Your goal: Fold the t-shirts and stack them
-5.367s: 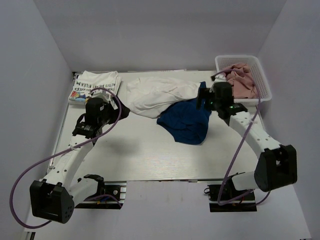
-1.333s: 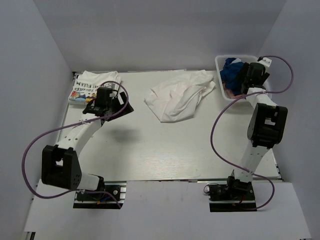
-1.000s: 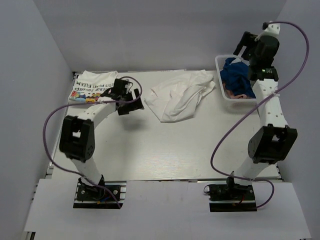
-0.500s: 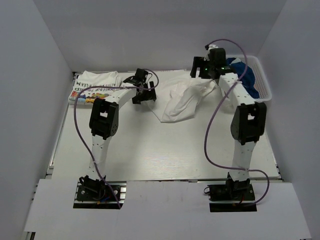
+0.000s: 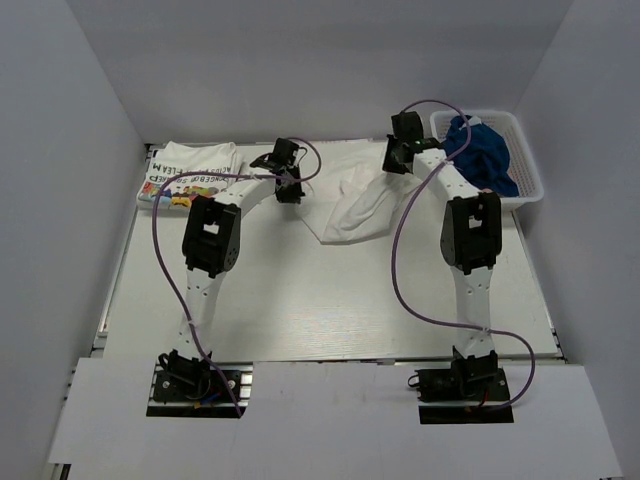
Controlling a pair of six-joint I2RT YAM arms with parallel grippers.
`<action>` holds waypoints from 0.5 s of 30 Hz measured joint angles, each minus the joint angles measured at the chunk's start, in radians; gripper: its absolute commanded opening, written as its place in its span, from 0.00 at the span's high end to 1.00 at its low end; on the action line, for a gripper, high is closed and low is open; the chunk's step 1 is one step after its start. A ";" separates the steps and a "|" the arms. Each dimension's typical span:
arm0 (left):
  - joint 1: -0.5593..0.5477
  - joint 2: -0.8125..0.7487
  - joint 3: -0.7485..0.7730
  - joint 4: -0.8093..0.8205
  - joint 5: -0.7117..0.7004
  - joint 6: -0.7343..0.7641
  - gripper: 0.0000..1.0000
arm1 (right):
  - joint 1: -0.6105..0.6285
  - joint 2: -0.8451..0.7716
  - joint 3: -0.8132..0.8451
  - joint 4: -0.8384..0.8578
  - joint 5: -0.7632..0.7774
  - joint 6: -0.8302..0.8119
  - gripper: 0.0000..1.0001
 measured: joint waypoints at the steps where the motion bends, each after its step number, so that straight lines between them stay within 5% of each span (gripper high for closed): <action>1: -0.002 -0.017 -0.021 0.003 -0.013 0.003 1.00 | -0.002 -0.013 -0.016 0.013 0.008 0.002 1.00; 7: -0.008 -0.296 -0.248 0.028 -0.120 0.003 1.00 | -0.002 -0.320 -0.282 0.100 0.038 -0.024 1.00; 15: -0.011 -1.108 -0.619 0.151 -0.211 -0.032 1.00 | -0.002 -1.034 -0.604 0.230 0.013 -0.060 1.00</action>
